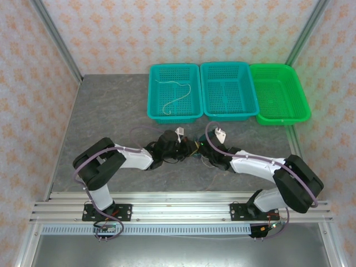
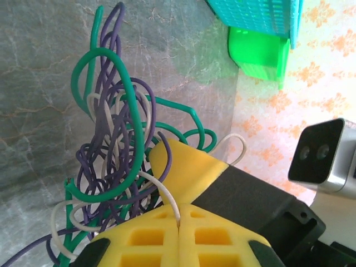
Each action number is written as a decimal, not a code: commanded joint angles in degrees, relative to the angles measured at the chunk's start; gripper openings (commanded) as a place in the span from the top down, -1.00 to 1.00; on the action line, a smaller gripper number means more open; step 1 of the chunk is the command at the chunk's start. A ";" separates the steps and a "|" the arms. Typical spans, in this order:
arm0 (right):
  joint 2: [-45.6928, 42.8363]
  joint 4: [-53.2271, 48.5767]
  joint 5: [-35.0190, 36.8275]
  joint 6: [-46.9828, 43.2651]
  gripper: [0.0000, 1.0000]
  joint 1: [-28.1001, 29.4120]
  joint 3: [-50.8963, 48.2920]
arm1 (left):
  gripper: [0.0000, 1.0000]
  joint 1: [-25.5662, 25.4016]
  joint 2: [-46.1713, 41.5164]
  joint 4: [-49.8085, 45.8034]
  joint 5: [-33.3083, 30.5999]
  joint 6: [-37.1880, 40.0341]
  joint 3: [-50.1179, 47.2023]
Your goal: Untangle the cables
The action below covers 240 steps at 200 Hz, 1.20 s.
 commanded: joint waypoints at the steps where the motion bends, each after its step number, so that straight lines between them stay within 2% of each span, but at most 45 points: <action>1: 0.98 1.36 1.49 1.11 0.85 0.41 -0.38 | 1.00 1.10 -3.64 -1.07 -0.74 1.28 -1.33; 25: -0.56 -3.27 9.22 7.54 0.92 0.38 -1.66 | 1.00 3.55 -7.65 -6.43 -1.22 4.65 -2.95; 53: -5.66 -12.17 19.65 15.88 0.94 -0.79 -4.34 | 1.00 9.28 -15.81 -15.67 -2.42 10.12 -6.03; 80: -9.73 -19.27 21.14 22.52 0.91 -5.39 -7.12 | 1.00 14.81 -23.70 -27.56 -3.09 17.05 -6.99; 111: -14.08 -26.70 23.80 28.78 0.90 -8.12 -9.38 | 1.00 22.01 -28.15 -33.15 -0.77 19.45 -8.77; 137: -18.57 -31.53 26.97 31.28 0.89 -9.23 -10.31 | 1.00 26.54 -30.53 -37.47 0.27 21.53 -9.85; 183: -26.26 -35.80 28.82 33.56 0.80 -13.15 -12.06 | 1.00 35.55 -38.15 -48.70 -2.45 26.93 -10.18; 196: -27.95 -33.46 27.86 30.78 0.80 -14.04 -12.93 | 1.00 38.43 -39.71 -49.71 -1.41 27.67 -10.49; 206: -28.93 -27.19 25.34 23.48 0.80 -14.08 -13.80 | 1.00 38.85 -40.44 -47.54 0.66 28.69 -10.90; 213: -29.21 -20.62 21.31 17.20 0.80 -14.09 -14.86 | 1.00 38.65 -40.51 -43.17 4.72 29.14 -11.57; 227: -28.98 -6.75 10.45 5.49 0.74 -14.04 -17.11 | 1.00 35.50 -39.80 -34.11 12.73 29.71 -11.88; 240: -28.03 -2.38 6.67 3.37 0.72 -14.08 -17.36 | 0.80 28.96 -39.35 -37.18 11.35 35.15 -8.38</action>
